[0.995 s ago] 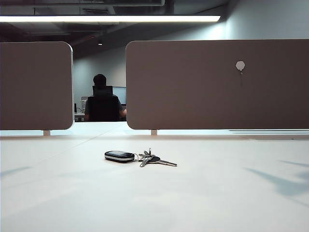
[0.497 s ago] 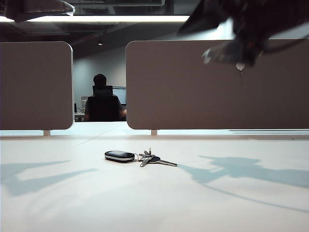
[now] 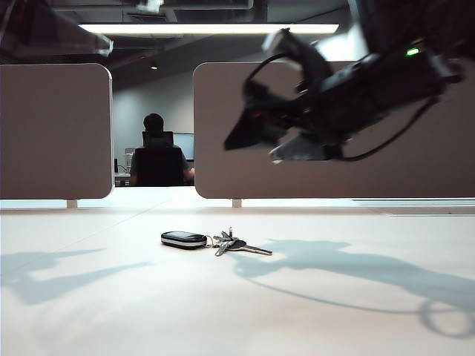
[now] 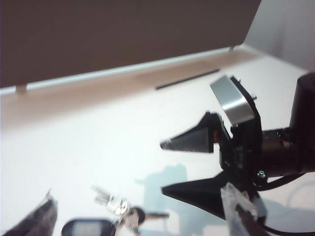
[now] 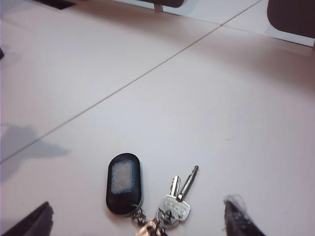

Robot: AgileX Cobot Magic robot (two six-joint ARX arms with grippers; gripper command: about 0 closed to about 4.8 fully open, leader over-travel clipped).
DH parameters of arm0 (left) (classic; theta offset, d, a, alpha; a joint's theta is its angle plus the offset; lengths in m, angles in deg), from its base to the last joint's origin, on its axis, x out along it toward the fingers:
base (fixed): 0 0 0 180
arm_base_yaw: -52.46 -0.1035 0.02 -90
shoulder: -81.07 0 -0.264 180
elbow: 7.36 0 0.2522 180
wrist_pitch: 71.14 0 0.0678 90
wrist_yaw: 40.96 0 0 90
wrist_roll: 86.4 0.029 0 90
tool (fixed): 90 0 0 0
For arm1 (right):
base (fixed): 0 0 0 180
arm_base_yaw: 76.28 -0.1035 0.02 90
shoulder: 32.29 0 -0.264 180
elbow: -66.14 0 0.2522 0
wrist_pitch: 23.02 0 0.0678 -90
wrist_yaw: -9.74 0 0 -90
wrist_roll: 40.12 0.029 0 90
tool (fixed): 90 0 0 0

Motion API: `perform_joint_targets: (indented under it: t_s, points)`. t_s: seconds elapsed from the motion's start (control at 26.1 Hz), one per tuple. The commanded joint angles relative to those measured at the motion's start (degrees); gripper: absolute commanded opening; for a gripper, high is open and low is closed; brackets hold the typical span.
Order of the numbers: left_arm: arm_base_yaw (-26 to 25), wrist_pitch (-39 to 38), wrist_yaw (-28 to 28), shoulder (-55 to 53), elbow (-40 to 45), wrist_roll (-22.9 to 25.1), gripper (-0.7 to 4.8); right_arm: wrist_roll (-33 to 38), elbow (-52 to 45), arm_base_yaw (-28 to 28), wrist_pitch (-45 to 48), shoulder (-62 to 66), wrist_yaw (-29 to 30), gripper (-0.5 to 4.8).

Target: Hang the bunch of keys on the hook.

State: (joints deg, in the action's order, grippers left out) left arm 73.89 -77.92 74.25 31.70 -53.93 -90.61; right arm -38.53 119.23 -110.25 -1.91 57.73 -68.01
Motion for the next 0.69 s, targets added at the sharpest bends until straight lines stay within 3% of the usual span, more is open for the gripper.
perform_joint_targets:
  t_s: [0.04, 0.38, 0.69]
  points:
    - [-0.02, -1.40, -1.01, -0.33, -0.26, 0.85, 4.79, -1.62, 3.93, -1.75, 0.68, 5.03, -5.49, 4.35]
    - [-0.04, -3.87, -2.05, -0.57, -0.26, 3.80, 4.79, -1.62, 15.30, -4.70, -16.04, 13.70, -15.10, 4.26]
    - [-0.04, -4.57, -2.08, -0.57, -0.24, 3.82, 4.79, -1.60, 15.41, -5.95, -18.08, 15.28, -19.19, 4.26]
